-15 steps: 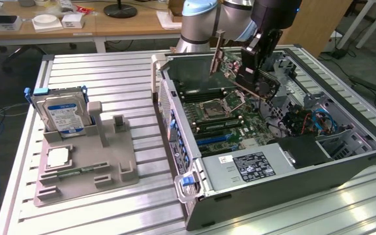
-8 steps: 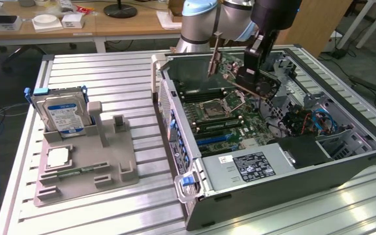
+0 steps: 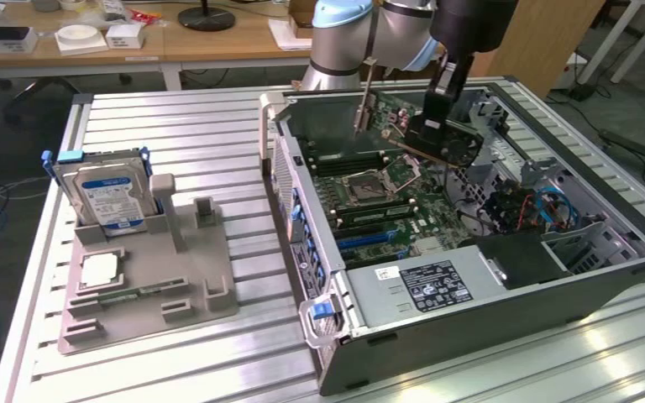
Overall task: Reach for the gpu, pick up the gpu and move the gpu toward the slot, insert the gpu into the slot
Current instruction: 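Insert the gpu into the slot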
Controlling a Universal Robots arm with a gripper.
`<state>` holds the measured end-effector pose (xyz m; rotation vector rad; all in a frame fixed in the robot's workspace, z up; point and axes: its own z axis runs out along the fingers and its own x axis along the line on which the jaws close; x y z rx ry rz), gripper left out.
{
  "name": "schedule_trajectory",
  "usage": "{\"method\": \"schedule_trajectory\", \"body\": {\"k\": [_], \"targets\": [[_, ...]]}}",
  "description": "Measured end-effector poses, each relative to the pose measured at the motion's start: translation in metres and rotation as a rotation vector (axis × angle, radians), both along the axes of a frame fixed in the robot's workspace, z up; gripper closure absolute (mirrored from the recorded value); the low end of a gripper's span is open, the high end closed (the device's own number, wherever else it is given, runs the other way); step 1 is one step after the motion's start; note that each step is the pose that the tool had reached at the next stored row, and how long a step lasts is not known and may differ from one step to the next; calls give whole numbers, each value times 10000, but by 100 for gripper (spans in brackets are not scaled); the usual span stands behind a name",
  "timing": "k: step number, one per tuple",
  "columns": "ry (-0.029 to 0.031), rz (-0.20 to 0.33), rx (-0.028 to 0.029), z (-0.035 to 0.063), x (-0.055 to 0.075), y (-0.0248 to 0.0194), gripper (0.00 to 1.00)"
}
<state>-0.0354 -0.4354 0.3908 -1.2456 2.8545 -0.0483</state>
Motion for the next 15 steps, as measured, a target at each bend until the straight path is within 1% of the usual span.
{"method": "schedule_trajectory", "body": {"k": [3, 6, 10, 15], "targets": [[-2, 394, -2, -1, 0, -1, 73], [-2, 650, -1, -3, -1, -5, 73], [-2, 1116, -1, -7, -1, -7, 73], [-2, 1885, -3, -21, 0, -7, 73]]}}
